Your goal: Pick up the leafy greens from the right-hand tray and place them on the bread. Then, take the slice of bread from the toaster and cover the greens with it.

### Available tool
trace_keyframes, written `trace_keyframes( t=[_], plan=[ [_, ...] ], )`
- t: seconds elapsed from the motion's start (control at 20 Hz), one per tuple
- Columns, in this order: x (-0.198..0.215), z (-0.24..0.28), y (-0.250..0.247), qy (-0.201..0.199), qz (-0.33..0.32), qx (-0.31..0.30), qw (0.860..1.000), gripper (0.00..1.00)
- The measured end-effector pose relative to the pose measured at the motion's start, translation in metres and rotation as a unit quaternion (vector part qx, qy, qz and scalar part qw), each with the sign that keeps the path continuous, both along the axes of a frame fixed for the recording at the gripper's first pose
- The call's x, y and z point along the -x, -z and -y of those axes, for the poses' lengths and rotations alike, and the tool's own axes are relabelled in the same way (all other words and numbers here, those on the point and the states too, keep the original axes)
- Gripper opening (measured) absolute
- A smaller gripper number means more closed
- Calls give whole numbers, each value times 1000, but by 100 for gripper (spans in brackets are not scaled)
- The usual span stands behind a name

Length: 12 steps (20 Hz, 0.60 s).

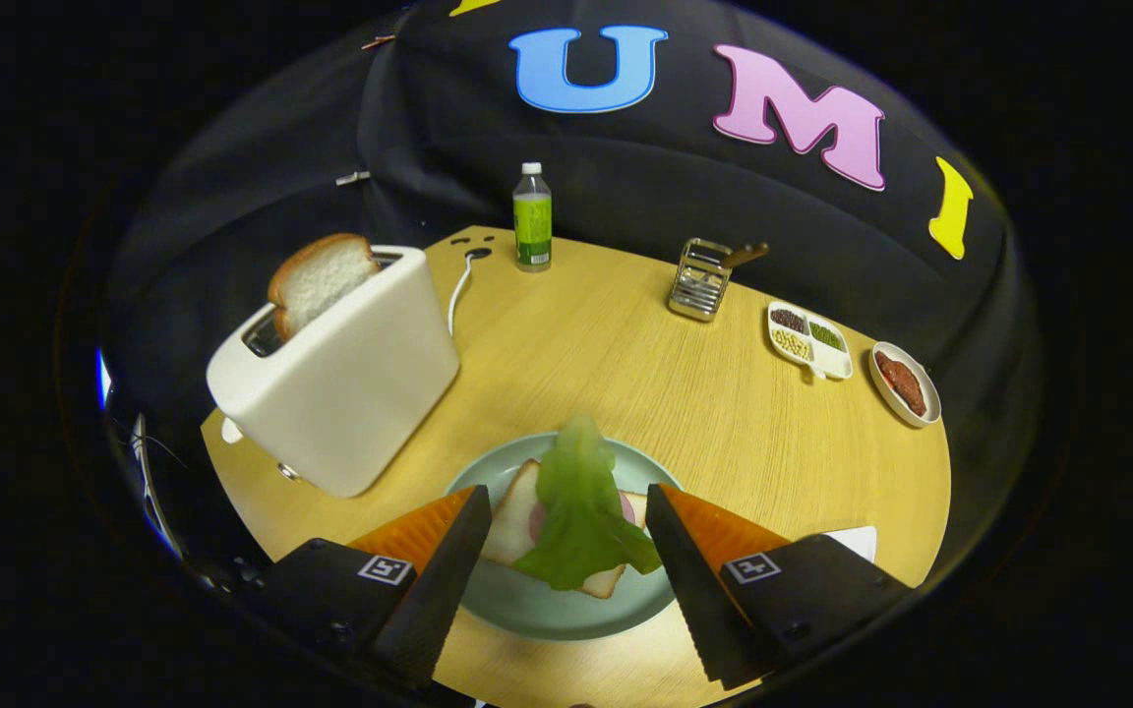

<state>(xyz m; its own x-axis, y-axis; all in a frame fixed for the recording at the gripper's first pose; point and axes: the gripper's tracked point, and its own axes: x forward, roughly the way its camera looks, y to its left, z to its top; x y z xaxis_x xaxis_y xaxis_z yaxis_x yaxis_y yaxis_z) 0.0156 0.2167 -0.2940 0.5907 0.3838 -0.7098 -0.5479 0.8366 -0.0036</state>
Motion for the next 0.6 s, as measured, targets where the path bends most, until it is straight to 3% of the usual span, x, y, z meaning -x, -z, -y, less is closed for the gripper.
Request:
trace_keyframes(
  t=[0.25, 0.6],
  plan=[
    [7, -43, -73, -31, 44, -66, 996, 99],
    [7, -117, -132, -38, 52, -146, 987, 99]
  ],
)
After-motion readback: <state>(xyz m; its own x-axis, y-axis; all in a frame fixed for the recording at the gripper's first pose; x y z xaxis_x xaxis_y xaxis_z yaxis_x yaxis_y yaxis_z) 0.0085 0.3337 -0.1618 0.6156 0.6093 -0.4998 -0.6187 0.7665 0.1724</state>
